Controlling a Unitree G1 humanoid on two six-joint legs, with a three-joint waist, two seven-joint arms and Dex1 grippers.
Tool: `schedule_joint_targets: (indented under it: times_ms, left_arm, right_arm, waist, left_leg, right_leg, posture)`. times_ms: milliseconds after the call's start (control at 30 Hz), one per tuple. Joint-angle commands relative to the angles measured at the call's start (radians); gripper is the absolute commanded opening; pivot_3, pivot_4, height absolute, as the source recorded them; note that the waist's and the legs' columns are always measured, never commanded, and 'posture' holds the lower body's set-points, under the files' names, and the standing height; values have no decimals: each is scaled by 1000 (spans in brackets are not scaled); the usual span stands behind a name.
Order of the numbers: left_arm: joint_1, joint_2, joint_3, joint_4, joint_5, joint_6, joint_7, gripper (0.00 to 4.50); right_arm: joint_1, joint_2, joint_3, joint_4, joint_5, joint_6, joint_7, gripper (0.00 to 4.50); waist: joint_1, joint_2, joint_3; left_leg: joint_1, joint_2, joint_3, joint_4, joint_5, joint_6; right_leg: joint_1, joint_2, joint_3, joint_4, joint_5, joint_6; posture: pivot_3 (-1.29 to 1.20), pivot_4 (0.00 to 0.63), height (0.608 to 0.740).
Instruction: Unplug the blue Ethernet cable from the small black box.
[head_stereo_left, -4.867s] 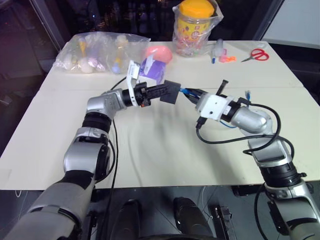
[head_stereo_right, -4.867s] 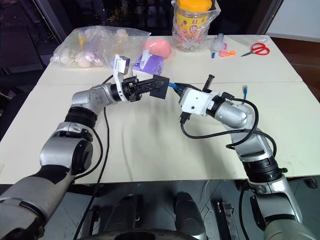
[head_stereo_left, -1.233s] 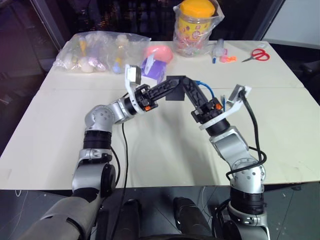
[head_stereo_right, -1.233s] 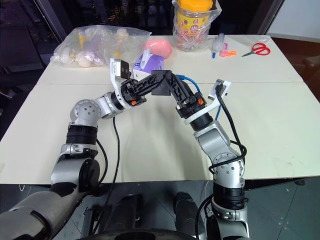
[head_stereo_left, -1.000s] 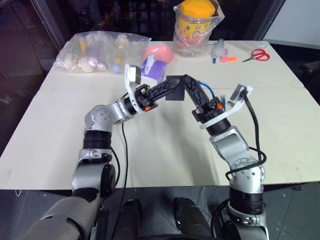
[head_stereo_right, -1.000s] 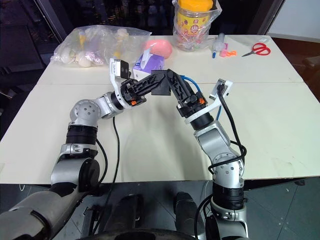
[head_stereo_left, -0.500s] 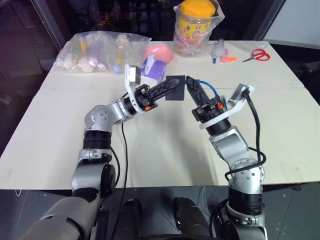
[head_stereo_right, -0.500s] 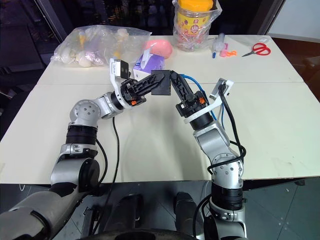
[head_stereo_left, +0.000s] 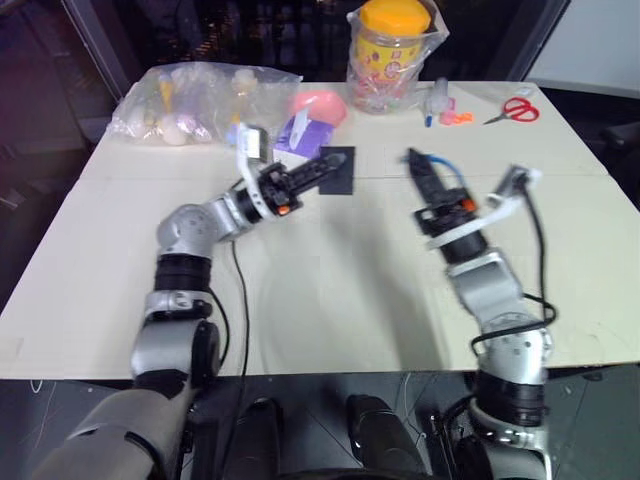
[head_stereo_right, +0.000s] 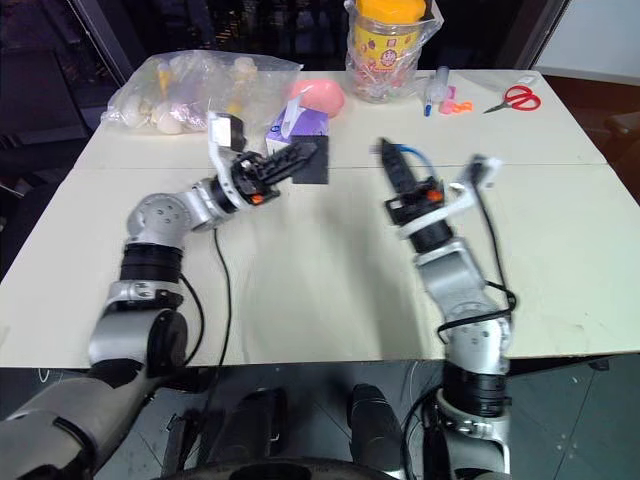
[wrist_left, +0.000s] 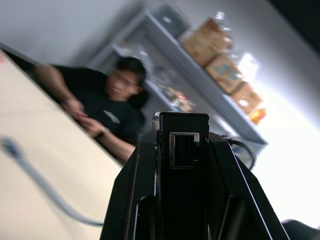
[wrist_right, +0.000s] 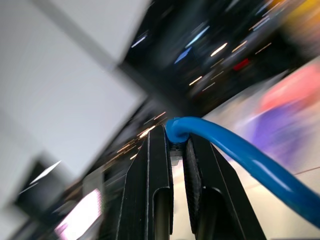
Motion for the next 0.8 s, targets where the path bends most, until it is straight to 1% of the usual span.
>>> schedule_joint_targets:
  times_ms: [33,100,133,267,367,467,533,567,667,700,767,800]
  left_arm:
    - [-32,38,-17,37,37,-38,-56,514]
    - [-35,33,-36,51,78,-87,-40,514]
    - [-35,17,-49,51,116,-153,-12,514]
    - [-32,-84,-98,37,251,-396,110,514]
    - [-10,-180,-139,39,345,-589,194,514]
    - [3,-258,-187,87,459,-798,286,514]
    - [1,-282,-214,139,518,-898,319,514]
    - [-9,-297,-213,184,534,-944,345,514]
    - [-39,-321,-208,302,577,-1057,404,514]
    - [-50,-326,-204,338,586,-1084,419,514]
    - [-73,-336,-197,409,603,-1137,452,514]
    - [-83,-344,-194,444,610,-1162,465,514]
  right_arm:
    - [-19,-40,-62,0,9,-16,2,19]
    - [-25,-53,-70,14,4,-10,-3,19]
    - [-30,-58,-71,32,-9,-5,-16,19]
    - [-94,-71,-58,193,-115,21,-116,19]
    - [-181,-83,-48,386,-192,57,-169,19]
    - [-261,-97,-61,573,-251,51,-136,19]
    - [-296,-104,-84,655,-266,47,-107,870]
    - [-312,-112,-94,693,-273,50,-95,1099]
    - [-337,-124,-110,746,-292,61,-80,2705]
    - [-338,-128,-112,749,-298,72,-85,3179]
    - [-323,-131,-112,716,-286,125,-83,4303]
    - [-301,-128,-112,670,-260,172,-86,4413]
  waist:
    - [0,0,0]
    - [0,0,0]
    - [1,0,0]
    - [8,0,0]
    - [9,0,0]
    - [10,0,0]
    - [10,0,0]
    - [9,0,0]
    - [7,0,0]
    - [7,0,0]
    - [6,0,0]
    - [6,0,0]
  left_leg:
    - [0,0,0,-1,0,0]
    - [1,0,0,-2,0,0]
    - [1,0,0,-2,0,0]
    - [-1,0,0,0,0,0]
    - [-1,0,2,0,0,0]
    - [-1,-1,3,-1,0,0]
    - [-1,-1,2,-2,0,0]
    - [-1,-1,2,-2,0,0]
    - [-1,-1,2,-3,-1,1]
    - [-1,-1,2,-2,-1,1]
    - [-1,-1,2,-2,-1,1]
    - [-1,-1,2,-2,-1,1]
  right_leg:
    - [0,0,0,0,0,0]
    - [0,0,0,0,1,1]
    - [0,0,0,0,1,3]
    - [0,-1,0,-1,2,3]
    - [0,-1,1,-3,2,2]
    - [0,-1,2,-3,2,2]
    - [-1,-1,2,-3,2,3]
    - [-1,0,2,-3,2,3]
    - [-1,0,2,-2,2,3]
    - [-1,0,2,-2,2,4]
    - [-1,0,2,-2,2,4]
    - [-1,0,2,-2,2,4]
  posture:
    - [0,150,740]
    - [0,150,740]
    - [0,150,740]
    - [0,150,740]
    - [0,150,740]
    - [0,150,740]
    - [0,150,740]
    - [0,150,740]
    - [0,150,740]
    - [0,150,740]
    - [0,150,740]
    - [0,150,740]
